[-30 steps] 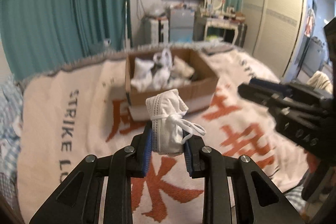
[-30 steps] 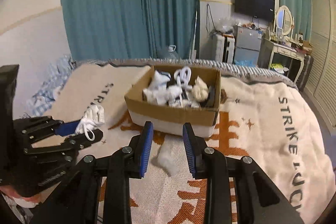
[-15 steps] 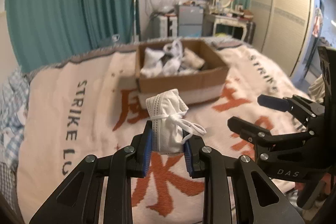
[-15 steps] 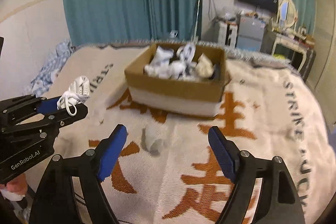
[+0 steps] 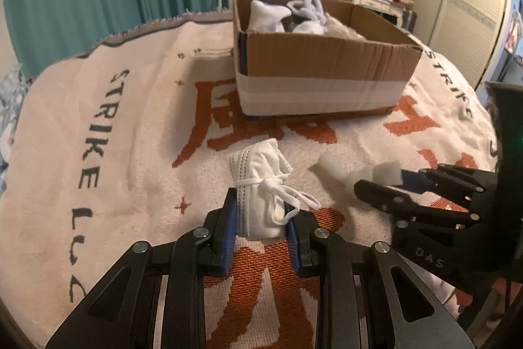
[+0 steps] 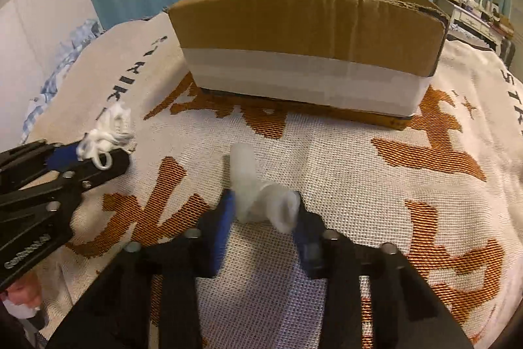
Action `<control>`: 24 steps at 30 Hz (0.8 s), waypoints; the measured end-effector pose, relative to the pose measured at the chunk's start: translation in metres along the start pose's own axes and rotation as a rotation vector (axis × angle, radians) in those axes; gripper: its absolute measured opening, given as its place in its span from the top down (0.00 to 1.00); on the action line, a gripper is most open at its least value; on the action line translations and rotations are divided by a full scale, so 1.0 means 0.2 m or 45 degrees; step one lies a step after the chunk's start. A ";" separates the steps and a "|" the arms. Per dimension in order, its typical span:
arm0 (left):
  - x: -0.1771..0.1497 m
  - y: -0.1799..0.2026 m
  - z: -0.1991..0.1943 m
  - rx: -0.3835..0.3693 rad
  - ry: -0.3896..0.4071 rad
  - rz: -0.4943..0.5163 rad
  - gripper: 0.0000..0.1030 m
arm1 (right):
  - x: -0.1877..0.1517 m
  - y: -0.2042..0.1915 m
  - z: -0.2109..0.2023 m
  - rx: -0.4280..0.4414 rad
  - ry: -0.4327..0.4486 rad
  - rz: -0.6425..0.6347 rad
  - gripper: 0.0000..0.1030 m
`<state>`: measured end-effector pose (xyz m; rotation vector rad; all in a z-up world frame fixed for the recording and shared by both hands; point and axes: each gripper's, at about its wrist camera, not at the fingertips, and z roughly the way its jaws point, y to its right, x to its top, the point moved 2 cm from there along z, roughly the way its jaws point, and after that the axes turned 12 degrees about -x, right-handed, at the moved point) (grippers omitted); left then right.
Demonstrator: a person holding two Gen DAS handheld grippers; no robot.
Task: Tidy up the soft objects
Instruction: 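Grasp the white mask with the left tool while the right tool grasps the white pipe fitting, then lower the mask and pipe fitting into the box and open both tools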
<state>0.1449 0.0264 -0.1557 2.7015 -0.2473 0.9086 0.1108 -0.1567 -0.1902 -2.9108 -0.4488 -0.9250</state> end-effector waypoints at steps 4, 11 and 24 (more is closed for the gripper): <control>0.01 0.03 -0.05 0.006 0.015 0.014 0.76 | 0.01 0.01 -0.08 0.008 0.050 -0.005 0.76; 0.16 0.16 -0.25 -0.008 0.123 0.050 0.76 | 0.14 0.09 -0.42 0.000 0.216 0.004 0.76; 0.68 0.41 -0.27 -0.031 0.288 0.185 0.76 | 0.64 0.30 -0.76 -0.047 0.492 0.007 0.76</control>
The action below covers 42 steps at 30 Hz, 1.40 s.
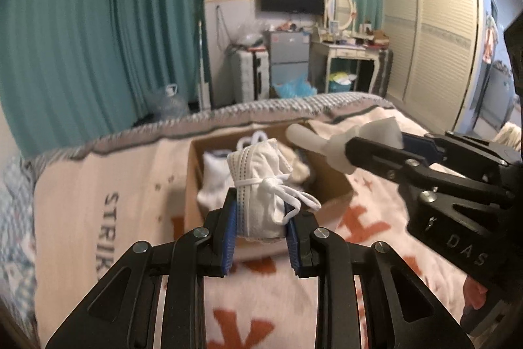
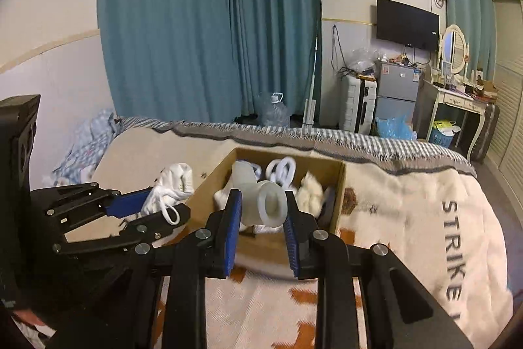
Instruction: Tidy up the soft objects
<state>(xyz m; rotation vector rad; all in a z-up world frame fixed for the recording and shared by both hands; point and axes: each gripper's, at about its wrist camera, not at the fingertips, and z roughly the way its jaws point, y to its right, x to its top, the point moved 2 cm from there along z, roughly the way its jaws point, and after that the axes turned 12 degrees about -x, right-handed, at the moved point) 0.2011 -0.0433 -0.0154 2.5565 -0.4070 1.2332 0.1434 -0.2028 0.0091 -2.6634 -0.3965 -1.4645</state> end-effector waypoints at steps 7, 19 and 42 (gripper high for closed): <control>0.04 -0.11 0.37 0.049 -0.097 -0.043 0.75 | 0.00 0.10 0.35 -0.010 -0.081 0.011 0.74; -0.09 -0.06 0.62 0.124 -0.171 0.051 0.22 | -0.11 0.30 0.65 0.008 -0.148 0.156 0.43; 0.33 0.38 -1.19 0.352 0.635 0.115 0.10 | 0.41 0.22 -1.08 -0.156 0.399 0.029 0.10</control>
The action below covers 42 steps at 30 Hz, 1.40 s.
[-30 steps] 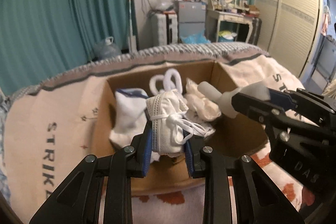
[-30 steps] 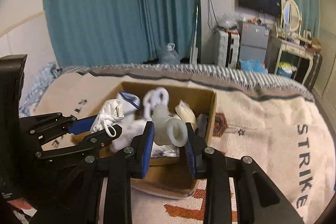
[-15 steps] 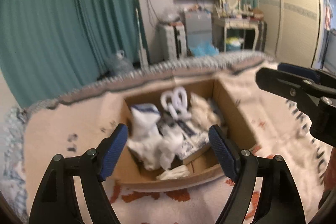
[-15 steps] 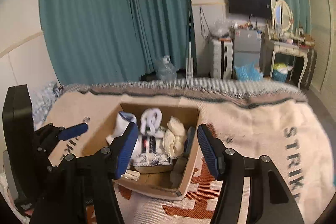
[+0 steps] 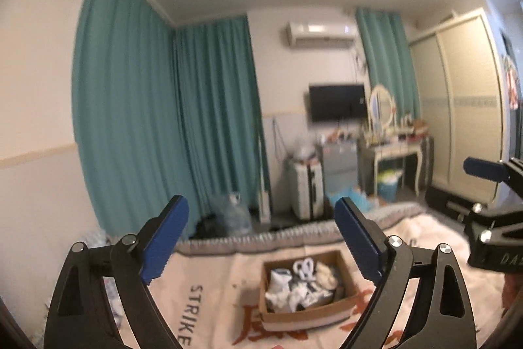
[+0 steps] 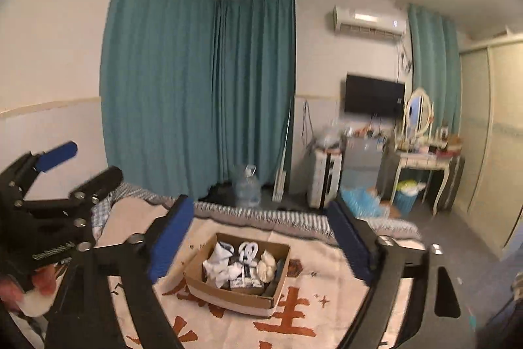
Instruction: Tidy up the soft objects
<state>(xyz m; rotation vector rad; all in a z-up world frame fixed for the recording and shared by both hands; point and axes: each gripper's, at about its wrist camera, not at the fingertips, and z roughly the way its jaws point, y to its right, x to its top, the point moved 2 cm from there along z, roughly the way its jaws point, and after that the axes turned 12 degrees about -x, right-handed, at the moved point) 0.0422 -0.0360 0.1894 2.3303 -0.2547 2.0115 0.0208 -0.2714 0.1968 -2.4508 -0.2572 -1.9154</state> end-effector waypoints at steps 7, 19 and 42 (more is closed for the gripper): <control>-0.11 -0.01 -0.17 0.042 0.064 -0.069 0.09 | -0.05 -0.05 -0.22 -0.041 0.073 -0.017 0.00; -0.64 0.05 0.13 0.019 -0.174 -0.101 0.09 | -0.57 0.00 0.21 0.036 -0.100 0.103 0.00; -0.80 0.06 0.33 0.008 -0.310 -0.108 0.09 | -0.80 0.02 0.43 -0.001 -0.203 0.100 0.00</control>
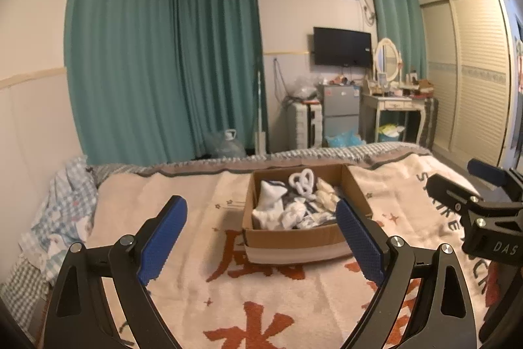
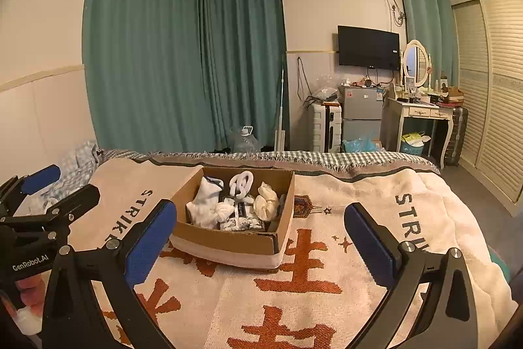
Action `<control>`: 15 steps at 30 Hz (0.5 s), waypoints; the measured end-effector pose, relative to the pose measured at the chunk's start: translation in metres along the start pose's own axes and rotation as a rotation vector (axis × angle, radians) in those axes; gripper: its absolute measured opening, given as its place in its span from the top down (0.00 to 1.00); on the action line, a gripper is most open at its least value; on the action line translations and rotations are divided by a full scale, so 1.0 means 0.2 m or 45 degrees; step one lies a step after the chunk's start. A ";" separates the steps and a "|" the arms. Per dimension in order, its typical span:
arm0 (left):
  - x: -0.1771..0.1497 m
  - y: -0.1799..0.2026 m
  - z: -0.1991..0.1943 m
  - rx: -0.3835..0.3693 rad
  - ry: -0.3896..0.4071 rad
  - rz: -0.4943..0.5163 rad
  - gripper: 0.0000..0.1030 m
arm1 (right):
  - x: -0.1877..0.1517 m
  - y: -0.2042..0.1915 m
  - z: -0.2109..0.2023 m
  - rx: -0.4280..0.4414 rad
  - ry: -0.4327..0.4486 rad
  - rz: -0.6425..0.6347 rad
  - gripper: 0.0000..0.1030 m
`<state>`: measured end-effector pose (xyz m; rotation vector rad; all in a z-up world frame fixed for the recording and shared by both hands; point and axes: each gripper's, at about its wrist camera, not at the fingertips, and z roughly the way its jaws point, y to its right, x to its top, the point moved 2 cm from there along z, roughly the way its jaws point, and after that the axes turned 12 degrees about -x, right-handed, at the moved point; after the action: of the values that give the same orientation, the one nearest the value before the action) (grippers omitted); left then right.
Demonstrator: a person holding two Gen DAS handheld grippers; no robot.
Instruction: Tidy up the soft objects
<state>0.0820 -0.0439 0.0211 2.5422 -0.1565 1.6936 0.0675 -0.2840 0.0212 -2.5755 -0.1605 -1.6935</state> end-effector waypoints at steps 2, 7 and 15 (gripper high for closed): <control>0.00 0.01 0.00 0.003 -0.002 0.005 0.09 | 0.01 0.00 -0.02 0.001 0.006 0.006 0.00; -0.01 0.01 0.00 -0.013 0.001 0.005 0.09 | 0.01 0.01 -0.02 0.002 0.009 0.011 0.00; -0.02 0.02 0.01 -0.023 -0.012 -0.009 0.09 | 0.00 0.03 -0.01 -0.015 -0.010 0.018 0.00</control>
<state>0.0809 -0.0469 0.0161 2.5356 -0.1621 1.6700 0.0668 -0.2910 0.0229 -2.5856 -0.1332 -1.6849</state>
